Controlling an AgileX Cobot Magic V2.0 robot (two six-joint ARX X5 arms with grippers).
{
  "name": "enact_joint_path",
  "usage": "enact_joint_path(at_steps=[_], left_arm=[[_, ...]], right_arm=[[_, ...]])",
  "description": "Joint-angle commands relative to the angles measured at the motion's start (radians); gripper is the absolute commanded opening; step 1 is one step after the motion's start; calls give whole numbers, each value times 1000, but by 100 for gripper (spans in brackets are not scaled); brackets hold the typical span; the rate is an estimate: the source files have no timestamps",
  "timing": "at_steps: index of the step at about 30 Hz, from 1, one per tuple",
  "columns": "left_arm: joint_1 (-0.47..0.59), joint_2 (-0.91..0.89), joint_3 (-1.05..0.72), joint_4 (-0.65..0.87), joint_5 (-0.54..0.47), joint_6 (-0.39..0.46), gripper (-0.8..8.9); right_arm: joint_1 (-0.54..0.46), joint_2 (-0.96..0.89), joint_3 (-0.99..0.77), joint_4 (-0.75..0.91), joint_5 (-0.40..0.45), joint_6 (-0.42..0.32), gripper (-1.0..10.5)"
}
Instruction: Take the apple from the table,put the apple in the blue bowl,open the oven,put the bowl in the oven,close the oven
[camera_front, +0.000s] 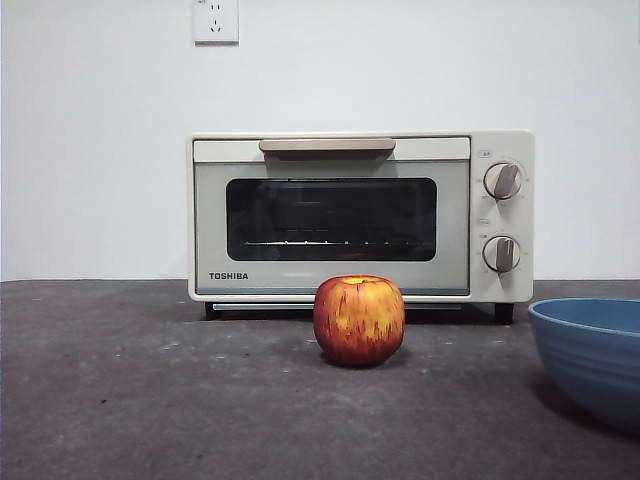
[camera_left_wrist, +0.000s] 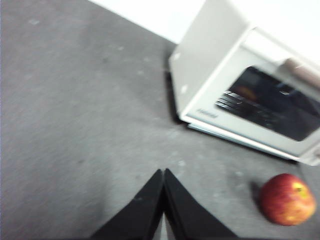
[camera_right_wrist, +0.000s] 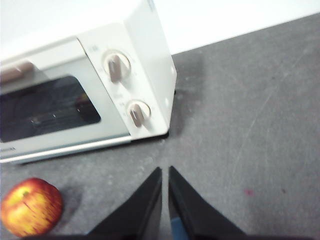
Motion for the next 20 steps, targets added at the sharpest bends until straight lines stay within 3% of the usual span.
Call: enact_joint_path(at_steps=[1, 10, 16, 20], left_arm=[[2, 86, 73, 1, 44, 14, 7], [-47, 352, 360, -195, 162, 167, 7], [-148, 460, 504, -329, 171, 248, 7], [-213, 487, 545, -394, 171, 277, 7]], right_arm=[[0, 58, 74, -24, -23, -9, 4], [23, 328, 379, -206, -169, -151, 4], [80, 514, 603, -422, -241, -305, 4], [148, 603, 723, -575, -244, -378, 4]])
